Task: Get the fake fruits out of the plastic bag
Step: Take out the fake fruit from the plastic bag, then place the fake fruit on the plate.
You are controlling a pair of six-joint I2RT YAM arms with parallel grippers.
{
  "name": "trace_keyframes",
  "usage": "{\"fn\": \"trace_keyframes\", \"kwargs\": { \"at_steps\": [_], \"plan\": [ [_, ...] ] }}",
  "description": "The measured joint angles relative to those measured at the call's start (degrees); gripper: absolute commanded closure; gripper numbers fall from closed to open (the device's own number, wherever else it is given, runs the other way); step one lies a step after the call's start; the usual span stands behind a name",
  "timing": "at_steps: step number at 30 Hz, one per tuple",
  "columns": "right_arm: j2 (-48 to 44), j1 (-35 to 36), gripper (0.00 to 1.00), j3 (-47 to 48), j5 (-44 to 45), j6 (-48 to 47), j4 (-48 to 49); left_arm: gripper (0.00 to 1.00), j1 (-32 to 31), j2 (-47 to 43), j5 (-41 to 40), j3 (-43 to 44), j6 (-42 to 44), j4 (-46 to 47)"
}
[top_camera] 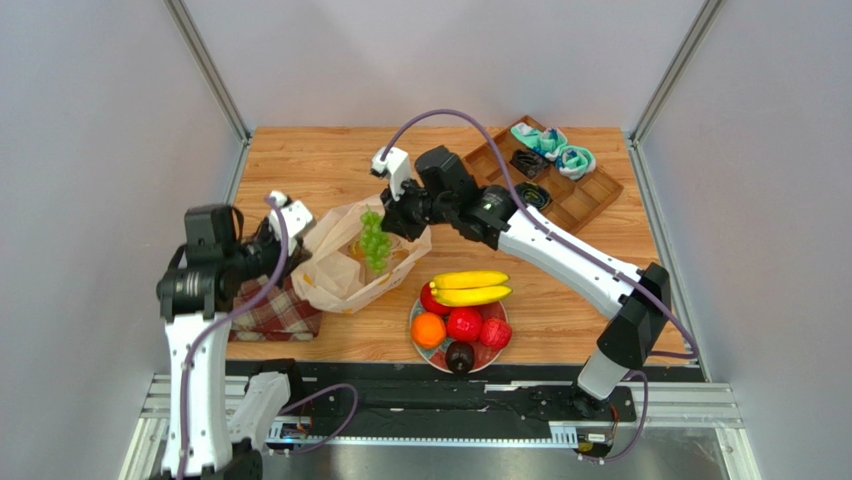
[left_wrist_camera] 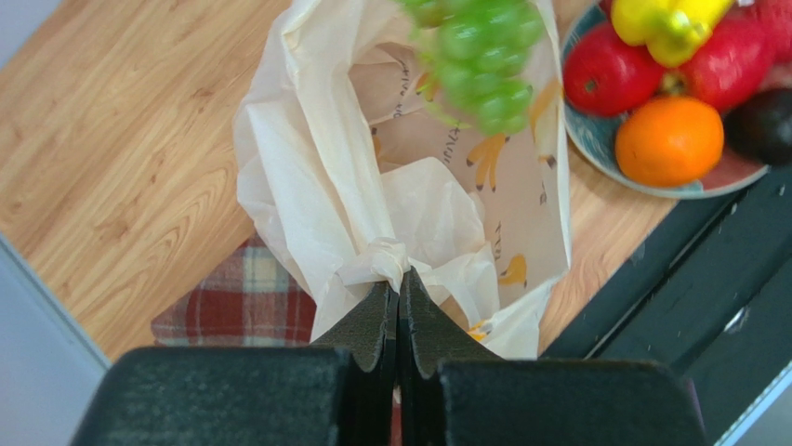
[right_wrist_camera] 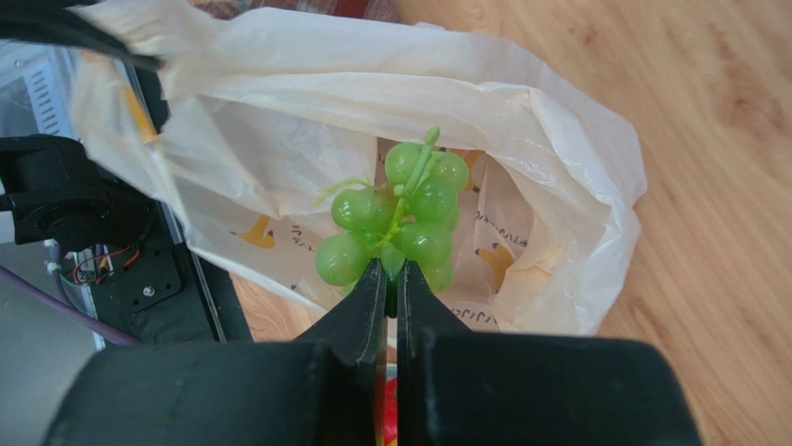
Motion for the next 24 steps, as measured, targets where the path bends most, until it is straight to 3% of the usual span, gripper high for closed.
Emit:
{"fn": "trace_keyframes", "kwargs": {
  "at_steps": [3, 5, 6, 9, 15, 24],
  "plan": [
    [-3.0, -2.8, 1.0, 1.1, -1.1, -2.4, -2.4, 0.97, -0.4, 9.3, 0.2, 3.8, -4.2, 4.9],
    [-6.7, -4.5, 1.0, 0.8, -1.6, -4.9, -3.8, 0.79, -0.8, 15.9, -0.1, 6.9, -7.7, 8.3],
    [-8.4, -5.1, 1.0, 0.6, -1.7, -5.7, -4.3, 0.59, -1.1, 18.5, -0.4, 8.3, -9.2, 9.7],
    [-16.7, -5.6, 1.0, -4.3, -2.4, -9.1, -4.5, 0.44, -1.5, 23.6, -1.3, 11.1, -13.9, 12.8],
    [-27.1, -5.0, 1.0, -12.7, -4.5, -11.8, -8.1, 0.37, -1.8, 23.3, -2.4, 10.8, -18.4, 15.9],
    [-32.6, -5.0, 1.0, -21.4, -9.3, -15.5, -16.4, 0.37, -1.8, 18.2, -4.1, 6.8, -19.8, 17.1]
  ]
}}
